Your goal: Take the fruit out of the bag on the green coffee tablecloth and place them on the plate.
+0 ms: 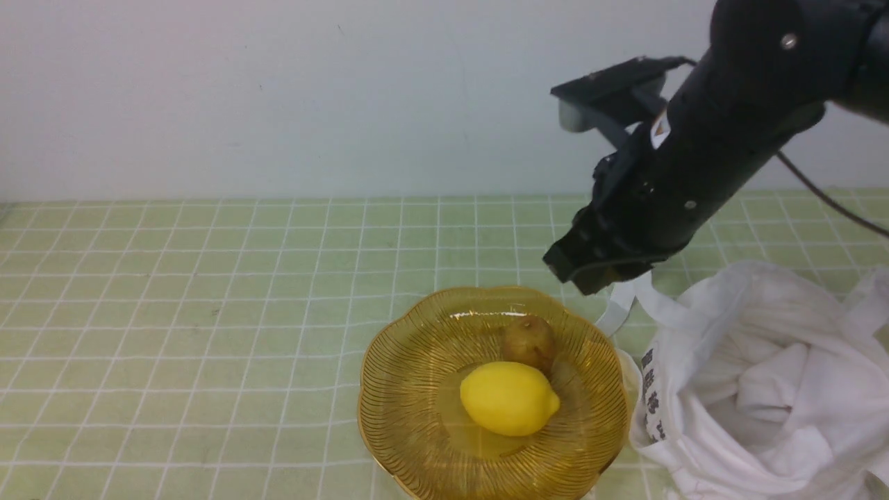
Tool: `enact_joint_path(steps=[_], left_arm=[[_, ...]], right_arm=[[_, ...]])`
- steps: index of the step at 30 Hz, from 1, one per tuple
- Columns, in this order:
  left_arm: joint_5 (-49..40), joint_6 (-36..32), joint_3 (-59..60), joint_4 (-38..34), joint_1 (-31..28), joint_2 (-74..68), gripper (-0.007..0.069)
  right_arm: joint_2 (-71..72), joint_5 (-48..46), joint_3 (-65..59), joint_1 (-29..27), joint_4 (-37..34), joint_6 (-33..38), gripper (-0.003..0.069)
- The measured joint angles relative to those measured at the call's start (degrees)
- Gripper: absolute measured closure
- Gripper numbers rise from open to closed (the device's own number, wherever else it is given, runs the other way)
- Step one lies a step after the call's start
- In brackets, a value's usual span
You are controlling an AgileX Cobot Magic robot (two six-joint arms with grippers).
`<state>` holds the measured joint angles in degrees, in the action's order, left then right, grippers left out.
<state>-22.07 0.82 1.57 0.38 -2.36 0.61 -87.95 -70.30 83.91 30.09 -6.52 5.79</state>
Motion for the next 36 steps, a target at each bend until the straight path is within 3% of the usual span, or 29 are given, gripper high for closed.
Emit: enact_joint_path(steps=[3, 6, 10, 13, 18, 36], left_arm=[[0.0, 0.0, 0.0, 0.0, 0.0, 0.0, 0.0632], [0.0, 0.0, 0.0, 0.0, 0.0, 0.0, 0.0632], [0.0, 0.0, 0.0, 0.0, 0.0, 0.0, 0.0632], [0.0, 0.0, 0.0, 0.0, 0.0, 0.0, 0.0632], [0.0, 0.0, 0.0, 0.0, 0.0, 0.0, 0.0632], [0.0, 0.0, 0.0, 0.0, 0.0, 0.0, 0.0632]], right_arm=[[11.6, 0.1, -8.8, 0.0, 0.1, -1.1, 0.0672], [20.4, 7.5, -17.8, 0.0, 0.1, -1.7, 0.0673], [33.0, 32.7, -37.1, 0.0, -1.5, -2.1, 0.0674], [37.9, 43.2, -48.2, 0.0, -5.3, -3.2, 0.0674], [40.5, 45.7, -55.4, 0.0, -7.1, -3.6, 0.0674], [40.7, 48.2, -56.5, 0.0, -6.6, -3.6, 0.0674]])
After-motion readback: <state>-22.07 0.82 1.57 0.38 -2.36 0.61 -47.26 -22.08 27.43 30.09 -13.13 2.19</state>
